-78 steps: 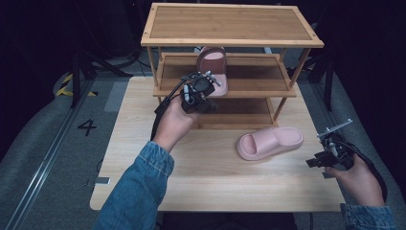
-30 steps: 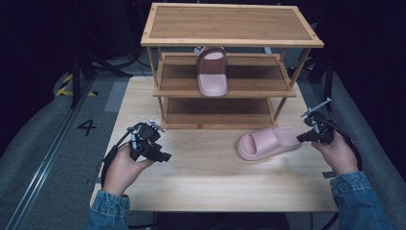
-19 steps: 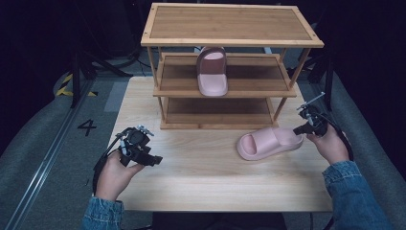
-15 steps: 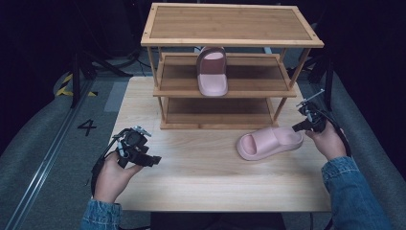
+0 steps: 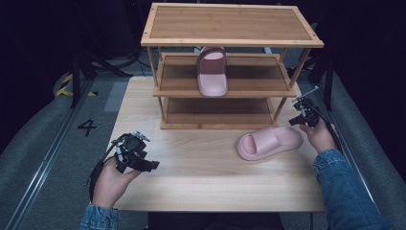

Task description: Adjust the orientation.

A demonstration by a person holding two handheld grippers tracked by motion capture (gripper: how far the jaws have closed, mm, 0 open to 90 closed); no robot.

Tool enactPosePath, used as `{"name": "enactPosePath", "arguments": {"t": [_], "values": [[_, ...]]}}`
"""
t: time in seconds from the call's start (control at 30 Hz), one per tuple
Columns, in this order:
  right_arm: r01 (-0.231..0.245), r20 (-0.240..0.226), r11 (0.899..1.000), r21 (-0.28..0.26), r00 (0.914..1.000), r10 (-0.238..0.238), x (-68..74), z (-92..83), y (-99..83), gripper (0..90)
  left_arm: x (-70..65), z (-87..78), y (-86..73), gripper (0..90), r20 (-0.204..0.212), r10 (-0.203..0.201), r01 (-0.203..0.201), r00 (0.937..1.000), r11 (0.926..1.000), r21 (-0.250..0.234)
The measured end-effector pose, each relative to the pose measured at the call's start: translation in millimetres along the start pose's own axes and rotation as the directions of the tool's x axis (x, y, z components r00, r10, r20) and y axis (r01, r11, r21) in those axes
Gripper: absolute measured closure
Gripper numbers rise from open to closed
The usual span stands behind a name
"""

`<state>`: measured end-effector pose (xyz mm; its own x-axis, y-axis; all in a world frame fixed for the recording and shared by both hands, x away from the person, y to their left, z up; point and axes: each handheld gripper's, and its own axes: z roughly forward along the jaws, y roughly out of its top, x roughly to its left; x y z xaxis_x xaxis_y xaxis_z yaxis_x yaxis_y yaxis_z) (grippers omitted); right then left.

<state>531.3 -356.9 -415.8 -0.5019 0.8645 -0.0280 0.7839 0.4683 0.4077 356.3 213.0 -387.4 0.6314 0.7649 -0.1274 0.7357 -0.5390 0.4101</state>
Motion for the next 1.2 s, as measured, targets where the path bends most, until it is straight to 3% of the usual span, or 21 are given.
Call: {"name": "enactPosePath", "arguments": {"t": [0.1,0.3,0.47,0.77,1.0,1.2], "values": [[-0.015,-0.035,0.999,0.029,0.9992,0.016,-0.4,6.6,-0.7,89.5,-2.5,2.7,1.9,35.9,-0.004,0.023,-0.023,0.9997,0.9997,-0.005],[0.003,-0.019,0.998,0.057,0.9998,-0.002,5.5,1.6,-10.6,89.7,-6.1,5.1,7.1,36.1,0.004,0.037,-0.037,0.9993,0.9993,-0.008],[0.015,-0.035,0.997,0.079,0.9993,-0.012,14.3,-9.0,-31.4,89.7,-7.2,7.1,15.9,36.0,0.002,0.061,-0.061,0.9981,0.9980,-0.018],[0.022,-0.054,0.998,0.052,0.9984,-0.019,33.9,-27.7,-74.2,89.6,-16.0,14.7,39.5,36.0,0.024,0.113,-0.112,0.9933,0.9934,-0.024],[0.006,-0.118,1.000,0.028,0.9930,-0.002,52.0,-39.4,-102.3,90.0,-23.1,21.1,53.8,36.0,0.041,0.144,-0.143,0.9888,0.9895,-0.019],[0.069,-0.148,0.995,0.076,0.9873,-0.057,74.3,-48.0,-114.8,89.6,-25.9,23.4,59.7,36.0,0.047,0.162,-0.162,0.9856,0.9867,-0.013]]}}
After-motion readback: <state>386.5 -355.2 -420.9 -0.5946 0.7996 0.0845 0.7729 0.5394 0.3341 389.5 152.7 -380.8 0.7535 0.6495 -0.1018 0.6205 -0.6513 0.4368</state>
